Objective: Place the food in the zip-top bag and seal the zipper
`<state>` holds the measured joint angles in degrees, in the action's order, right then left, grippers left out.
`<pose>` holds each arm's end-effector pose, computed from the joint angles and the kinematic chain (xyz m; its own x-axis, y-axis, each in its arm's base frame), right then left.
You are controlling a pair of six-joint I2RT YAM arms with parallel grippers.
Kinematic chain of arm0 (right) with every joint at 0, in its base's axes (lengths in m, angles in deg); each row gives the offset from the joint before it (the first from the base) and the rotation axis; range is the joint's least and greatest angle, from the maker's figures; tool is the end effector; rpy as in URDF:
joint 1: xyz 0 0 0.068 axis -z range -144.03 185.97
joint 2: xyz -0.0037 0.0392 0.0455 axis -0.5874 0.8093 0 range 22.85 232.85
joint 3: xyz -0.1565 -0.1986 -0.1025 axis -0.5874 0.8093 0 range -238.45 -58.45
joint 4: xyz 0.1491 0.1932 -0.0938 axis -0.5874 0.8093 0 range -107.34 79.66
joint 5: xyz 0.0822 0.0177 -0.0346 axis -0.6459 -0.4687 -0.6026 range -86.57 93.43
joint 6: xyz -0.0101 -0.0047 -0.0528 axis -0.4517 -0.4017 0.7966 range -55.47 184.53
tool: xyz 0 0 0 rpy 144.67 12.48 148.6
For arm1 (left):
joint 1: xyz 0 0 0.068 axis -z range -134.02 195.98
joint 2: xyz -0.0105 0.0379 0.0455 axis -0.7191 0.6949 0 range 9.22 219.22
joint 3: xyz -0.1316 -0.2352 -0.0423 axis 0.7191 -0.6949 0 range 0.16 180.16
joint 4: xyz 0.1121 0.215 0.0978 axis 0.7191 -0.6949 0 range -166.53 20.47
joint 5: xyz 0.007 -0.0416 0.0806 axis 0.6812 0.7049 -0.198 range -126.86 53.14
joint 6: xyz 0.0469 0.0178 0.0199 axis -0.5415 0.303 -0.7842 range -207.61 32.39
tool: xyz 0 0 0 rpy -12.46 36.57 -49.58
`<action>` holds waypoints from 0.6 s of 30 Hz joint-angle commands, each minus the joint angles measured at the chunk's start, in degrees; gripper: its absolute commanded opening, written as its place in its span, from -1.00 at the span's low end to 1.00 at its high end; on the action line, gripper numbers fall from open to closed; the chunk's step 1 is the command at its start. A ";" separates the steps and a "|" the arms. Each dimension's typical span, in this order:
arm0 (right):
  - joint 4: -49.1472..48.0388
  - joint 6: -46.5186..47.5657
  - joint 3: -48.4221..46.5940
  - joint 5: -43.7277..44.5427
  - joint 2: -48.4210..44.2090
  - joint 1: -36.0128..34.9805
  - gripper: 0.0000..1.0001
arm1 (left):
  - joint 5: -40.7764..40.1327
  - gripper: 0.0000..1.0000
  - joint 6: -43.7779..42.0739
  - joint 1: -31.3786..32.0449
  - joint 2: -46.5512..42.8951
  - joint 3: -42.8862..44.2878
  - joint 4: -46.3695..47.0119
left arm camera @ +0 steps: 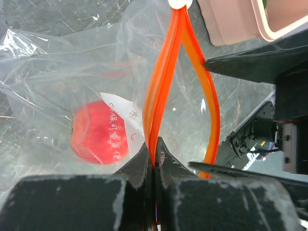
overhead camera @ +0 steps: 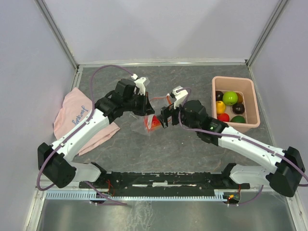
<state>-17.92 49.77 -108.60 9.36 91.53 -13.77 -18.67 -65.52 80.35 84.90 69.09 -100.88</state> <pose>0.1835 0.2109 0.3048 -0.3698 -0.0445 -0.9280 -0.6218 0.7540 0.2116 0.2330 -0.1729 0.3334 -0.7500 0.0801 -0.6566 0.4933 0.7291 -0.4745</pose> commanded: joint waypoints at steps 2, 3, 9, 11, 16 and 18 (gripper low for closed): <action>11.25 -4.85 -6.90 5.86 -5.24 0.17 0.96 | -3.48 -0.95 2.63 0.17 -2.88 0.03 1.81; 12.95 -5.32 -7.73 5.44 -5.79 0.17 0.92 | -3.58 -0.95 2.66 0.17 -2.78 -0.06 1.75; 23.35 -7.76 -14.61 11.76 -2.14 0.18 0.72 | -3.17 -0.95 2.11 0.20 -2.62 0.14 1.74; 24.78 -8.52 -16.59 12.12 0.91 0.17 0.65 | -3.26 -0.95 1.79 0.11 -2.73 0.39 1.62; 24.21 -10.29 -20.27 13.99 8.45 0.17 0.44 | -4.06 -0.95 0.28 0.17 -3.06 0.77 0.42; 24.37 -9.57 -22.13 15.82 11.18 0.17 0.35 | -4.30 -0.95 -0.35 0.17 -3.24 0.86 0.22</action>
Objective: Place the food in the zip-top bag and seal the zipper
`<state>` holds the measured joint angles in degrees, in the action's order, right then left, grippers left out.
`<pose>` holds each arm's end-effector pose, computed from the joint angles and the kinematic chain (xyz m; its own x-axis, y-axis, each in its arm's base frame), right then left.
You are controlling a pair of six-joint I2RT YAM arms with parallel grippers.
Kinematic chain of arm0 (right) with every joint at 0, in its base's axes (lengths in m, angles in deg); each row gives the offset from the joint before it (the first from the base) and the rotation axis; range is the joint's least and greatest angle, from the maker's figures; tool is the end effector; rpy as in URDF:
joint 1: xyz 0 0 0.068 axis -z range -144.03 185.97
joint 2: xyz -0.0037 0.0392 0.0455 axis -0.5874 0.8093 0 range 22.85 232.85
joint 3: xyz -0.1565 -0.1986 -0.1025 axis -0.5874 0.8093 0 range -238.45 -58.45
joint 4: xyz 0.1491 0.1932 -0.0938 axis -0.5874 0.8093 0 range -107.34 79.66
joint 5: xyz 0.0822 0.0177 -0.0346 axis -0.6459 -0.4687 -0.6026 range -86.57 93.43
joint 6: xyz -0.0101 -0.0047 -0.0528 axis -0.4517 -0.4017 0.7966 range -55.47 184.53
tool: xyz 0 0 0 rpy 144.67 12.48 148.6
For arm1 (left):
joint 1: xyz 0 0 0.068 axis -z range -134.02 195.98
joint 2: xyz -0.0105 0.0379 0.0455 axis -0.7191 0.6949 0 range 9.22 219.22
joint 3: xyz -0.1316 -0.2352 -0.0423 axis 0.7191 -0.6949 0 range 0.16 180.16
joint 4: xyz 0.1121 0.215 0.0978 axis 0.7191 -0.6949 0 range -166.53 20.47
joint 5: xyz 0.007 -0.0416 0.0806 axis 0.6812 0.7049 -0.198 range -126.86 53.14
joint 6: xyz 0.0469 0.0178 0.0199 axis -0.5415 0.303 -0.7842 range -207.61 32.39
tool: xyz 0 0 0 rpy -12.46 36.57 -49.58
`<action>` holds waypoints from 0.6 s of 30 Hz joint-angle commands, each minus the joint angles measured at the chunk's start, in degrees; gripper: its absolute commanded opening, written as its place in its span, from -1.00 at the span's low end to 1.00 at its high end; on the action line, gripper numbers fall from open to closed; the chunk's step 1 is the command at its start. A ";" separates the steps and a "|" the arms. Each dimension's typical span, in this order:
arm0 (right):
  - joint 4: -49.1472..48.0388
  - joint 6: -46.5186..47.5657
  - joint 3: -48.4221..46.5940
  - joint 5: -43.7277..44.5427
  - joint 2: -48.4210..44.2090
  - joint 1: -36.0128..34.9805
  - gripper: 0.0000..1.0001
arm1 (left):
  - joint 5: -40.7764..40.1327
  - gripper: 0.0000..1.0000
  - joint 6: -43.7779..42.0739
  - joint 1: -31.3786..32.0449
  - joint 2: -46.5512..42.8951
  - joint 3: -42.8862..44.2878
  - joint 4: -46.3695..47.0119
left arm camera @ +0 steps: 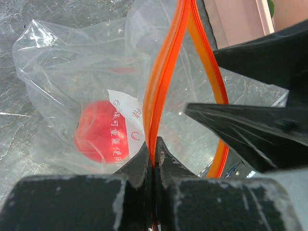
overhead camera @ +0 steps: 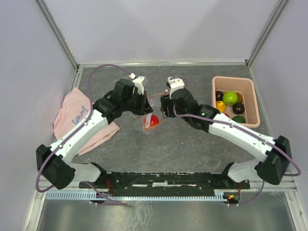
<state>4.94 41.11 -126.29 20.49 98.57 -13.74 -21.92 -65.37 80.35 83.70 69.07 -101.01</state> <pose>0.2015 0.2214 0.3410 -0.5228 -0.0291 -0.8520 -0.3895 0.8971 0.2084 0.2304 -0.1688 0.3384 -0.7312 0.0570 -0.6798 0.4738 0.7594 -0.4459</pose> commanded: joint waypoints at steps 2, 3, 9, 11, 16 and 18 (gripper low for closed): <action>1.66 -0.10 -6.09 6.15 5.98 0.24 0.21 | -1.41 -0.95 -1.36 0.15 -2.36 1.10 -0.04; 1.70 0.44 -6.95 6.66 6.60 0.21 0.12 | -2.14 -0.95 -1.85 0.18 -2.44 1.37 -0.36; 1.20 7.42 -11.65 8.84 5.79 0.23 -0.63 | -8.92 -0.95 -5.46 0.17 -3.31 3.35 -3.06; 0.94 9.30 -13.19 9.85 4.94 0.23 -0.77 | -11.32 -0.95 -6.51 0.17 -3.60 4.29 -3.61; 0.41 11.77 -13.93 13.23 3.87 0.23 -0.97 | -19.30 -0.95 -7.92 0.17 -5.08 5.19 -4.54; 1.02 12.15 -14.25 13.81 3.90 0.24 -0.97 | -23.57 -0.95 -7.89 0.21 -5.55 5.19 -5.07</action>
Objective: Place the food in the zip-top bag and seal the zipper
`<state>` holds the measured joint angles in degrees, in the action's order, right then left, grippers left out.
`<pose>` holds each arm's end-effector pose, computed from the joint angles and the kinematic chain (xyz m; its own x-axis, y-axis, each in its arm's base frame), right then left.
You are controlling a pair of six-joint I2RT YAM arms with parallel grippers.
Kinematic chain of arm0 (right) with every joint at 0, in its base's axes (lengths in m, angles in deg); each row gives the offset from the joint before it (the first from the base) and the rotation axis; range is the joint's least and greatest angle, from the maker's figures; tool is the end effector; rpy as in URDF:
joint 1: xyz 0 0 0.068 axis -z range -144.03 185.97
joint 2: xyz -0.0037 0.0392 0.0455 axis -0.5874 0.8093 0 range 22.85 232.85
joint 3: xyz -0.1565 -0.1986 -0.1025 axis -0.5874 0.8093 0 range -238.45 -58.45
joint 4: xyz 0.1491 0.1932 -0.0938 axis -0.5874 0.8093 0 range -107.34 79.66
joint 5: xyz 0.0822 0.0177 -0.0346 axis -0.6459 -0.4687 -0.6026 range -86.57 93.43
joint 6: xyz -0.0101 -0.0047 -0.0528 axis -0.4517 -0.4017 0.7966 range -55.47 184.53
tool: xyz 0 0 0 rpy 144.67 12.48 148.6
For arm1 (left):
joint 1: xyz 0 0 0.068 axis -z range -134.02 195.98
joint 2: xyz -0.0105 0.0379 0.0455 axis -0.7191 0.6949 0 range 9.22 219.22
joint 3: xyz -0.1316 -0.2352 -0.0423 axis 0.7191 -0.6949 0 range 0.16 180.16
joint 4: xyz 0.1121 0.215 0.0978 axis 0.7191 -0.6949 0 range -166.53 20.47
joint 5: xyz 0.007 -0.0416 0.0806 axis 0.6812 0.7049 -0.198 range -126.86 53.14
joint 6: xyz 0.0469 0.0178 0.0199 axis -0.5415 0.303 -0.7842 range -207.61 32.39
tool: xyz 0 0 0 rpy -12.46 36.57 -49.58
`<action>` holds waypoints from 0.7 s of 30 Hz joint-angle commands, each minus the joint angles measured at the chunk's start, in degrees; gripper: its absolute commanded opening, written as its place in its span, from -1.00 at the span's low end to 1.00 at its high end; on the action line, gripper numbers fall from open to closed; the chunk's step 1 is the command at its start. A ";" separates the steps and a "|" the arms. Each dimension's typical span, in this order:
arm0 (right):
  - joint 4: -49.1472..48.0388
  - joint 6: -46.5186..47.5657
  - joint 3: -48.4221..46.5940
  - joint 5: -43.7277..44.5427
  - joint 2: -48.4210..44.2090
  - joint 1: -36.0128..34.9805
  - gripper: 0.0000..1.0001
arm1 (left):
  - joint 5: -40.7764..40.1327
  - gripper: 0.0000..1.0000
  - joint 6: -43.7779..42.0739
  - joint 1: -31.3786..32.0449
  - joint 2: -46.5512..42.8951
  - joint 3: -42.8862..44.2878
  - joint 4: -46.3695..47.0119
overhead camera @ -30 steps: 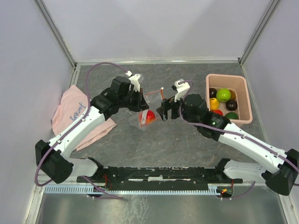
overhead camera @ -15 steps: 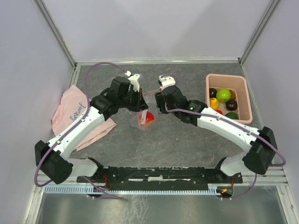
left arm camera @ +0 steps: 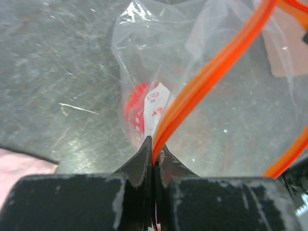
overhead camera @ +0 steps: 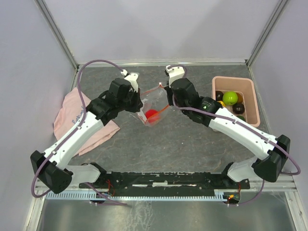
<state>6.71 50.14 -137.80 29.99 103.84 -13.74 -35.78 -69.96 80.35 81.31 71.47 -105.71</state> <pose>0.2196 0.2343 0.3814 -0.3764 -0.1002 -0.9210 -0.3389 0.9401 0.0362 0.2242 -0.1542 0.3554 -0.6480 0.0759 -0.7579 0.3993 0.8812 -0.2531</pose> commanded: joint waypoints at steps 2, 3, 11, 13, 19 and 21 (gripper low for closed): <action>-0.59 3.24 -2.69 3.15 -1.72 0.23 -0.97 | -13.36 -0.95 -3.48 0.22 -3.51 2.50 -0.72; -0.81 3.23 -2.69 1.92 -1.99 0.23 -0.97 | -14.19 -0.95 -3.43 0.18 -3.61 2.19 -0.61; -4.46 1.53 -0.76 -11.13 -0.63 0.25 -0.96 | -9.64 -0.95 -2.09 0.17 -5.42 -4.72 6.15; -4.67 0.86 -0.20 -11.83 -0.13 0.23 -0.94 | -9.90 -0.95 -2.53 0.21 -5.32 -5.36 6.17; -3.44 0.41 0.09 -11.64 0.33 0.28 -0.91 | -9.62 -0.95 -2.46 0.17 -6.36 -7.28 7.56; -2.56 0.11 0.08 -10.41 0.99 0.23 -0.84 | -8.89 -0.95 -2.45 0.17 -7.13 -7.92 8.17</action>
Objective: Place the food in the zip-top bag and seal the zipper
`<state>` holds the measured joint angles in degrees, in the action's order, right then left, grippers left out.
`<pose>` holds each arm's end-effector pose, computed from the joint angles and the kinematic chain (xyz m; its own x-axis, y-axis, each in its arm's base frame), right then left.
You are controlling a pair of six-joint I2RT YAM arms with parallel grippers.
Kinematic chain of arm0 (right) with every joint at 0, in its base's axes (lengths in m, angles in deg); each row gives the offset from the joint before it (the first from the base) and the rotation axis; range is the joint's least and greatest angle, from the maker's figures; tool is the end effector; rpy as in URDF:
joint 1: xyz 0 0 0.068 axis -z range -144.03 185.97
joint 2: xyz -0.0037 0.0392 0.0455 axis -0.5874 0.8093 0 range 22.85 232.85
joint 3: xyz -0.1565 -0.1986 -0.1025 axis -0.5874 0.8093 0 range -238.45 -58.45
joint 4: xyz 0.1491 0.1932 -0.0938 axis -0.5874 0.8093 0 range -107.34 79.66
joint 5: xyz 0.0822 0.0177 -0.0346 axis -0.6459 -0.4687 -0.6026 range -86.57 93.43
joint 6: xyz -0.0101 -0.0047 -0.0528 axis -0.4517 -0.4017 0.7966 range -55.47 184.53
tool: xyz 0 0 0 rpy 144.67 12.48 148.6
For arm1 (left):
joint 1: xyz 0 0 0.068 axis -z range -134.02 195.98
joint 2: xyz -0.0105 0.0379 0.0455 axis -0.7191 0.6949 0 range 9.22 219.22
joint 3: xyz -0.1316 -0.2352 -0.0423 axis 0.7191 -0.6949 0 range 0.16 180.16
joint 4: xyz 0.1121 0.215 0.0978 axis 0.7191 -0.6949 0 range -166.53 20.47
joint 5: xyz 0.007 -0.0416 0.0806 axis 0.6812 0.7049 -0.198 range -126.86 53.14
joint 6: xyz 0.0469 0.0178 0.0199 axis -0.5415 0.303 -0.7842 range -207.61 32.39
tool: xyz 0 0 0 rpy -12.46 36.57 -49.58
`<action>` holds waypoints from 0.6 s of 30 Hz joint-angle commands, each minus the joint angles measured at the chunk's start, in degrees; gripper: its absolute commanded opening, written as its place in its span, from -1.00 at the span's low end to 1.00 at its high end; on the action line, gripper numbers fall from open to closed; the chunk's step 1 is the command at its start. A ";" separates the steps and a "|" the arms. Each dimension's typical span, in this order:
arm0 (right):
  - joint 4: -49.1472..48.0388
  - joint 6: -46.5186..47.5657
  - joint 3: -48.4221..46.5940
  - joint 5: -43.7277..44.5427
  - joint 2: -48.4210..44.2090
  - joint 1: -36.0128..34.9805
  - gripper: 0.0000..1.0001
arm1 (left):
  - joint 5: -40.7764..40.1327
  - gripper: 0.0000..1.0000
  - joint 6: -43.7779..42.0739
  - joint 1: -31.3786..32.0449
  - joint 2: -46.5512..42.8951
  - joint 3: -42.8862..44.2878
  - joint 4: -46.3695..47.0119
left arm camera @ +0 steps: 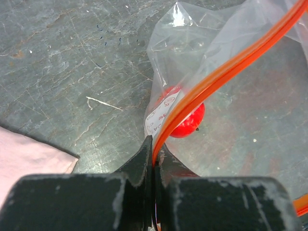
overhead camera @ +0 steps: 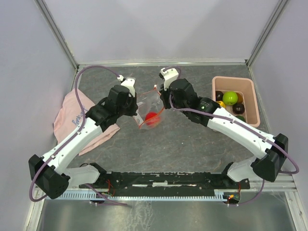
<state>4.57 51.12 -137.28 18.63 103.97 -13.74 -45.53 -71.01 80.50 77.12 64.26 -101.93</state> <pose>0.2175 0.2420 0.3801 -0.3927 -0.1171 -0.9122 -0.5042 0.8570 0.1070 0.2149 -0.1414 0.3371 -0.5979 0.0684 -0.7987 0.3019 0.9422 -0.1453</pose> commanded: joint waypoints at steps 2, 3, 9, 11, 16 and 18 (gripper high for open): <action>0.37 -1.65 -0.54 2.33 1.67 0.23 -0.57 | 2.57 -0.95 -1.55 0.02 -3.36 -1.17 5.12; 0.61 -2.15 -0.53 2.82 2.14 0.25 -0.48 | 3.14 -0.95 -1.57 0.00 -3.60 -1.39 5.34; 1.99 -4.61 -1.56 4.16 4.90 0.24 -0.08 | 4.61 -0.95 -1.32 0.02 -2.97 -1.60 5.48; 2.29 -4.73 -2.08 4.26 5.46 0.14 -0.16 | 5.10 -0.95 -1.18 0.02 -2.95 -1.61 5.48; 2.89 -4.36 -2.59 6.04 5.97 0.14 -0.72 | 4.62 -0.95 -1.30 0.04 -3.48 -1.61 5.41; 3.12 -4.18 -2.93 6.18 5.90 0.12 -0.93 | 3.96 -0.95 -1.58 -0.03 -3.59 -1.48 5.17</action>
<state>8.05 47.21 -137.30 22.41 110.38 -13.74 -41.25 -71.01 80.50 74.84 62.55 -99.39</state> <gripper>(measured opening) 0.106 0.040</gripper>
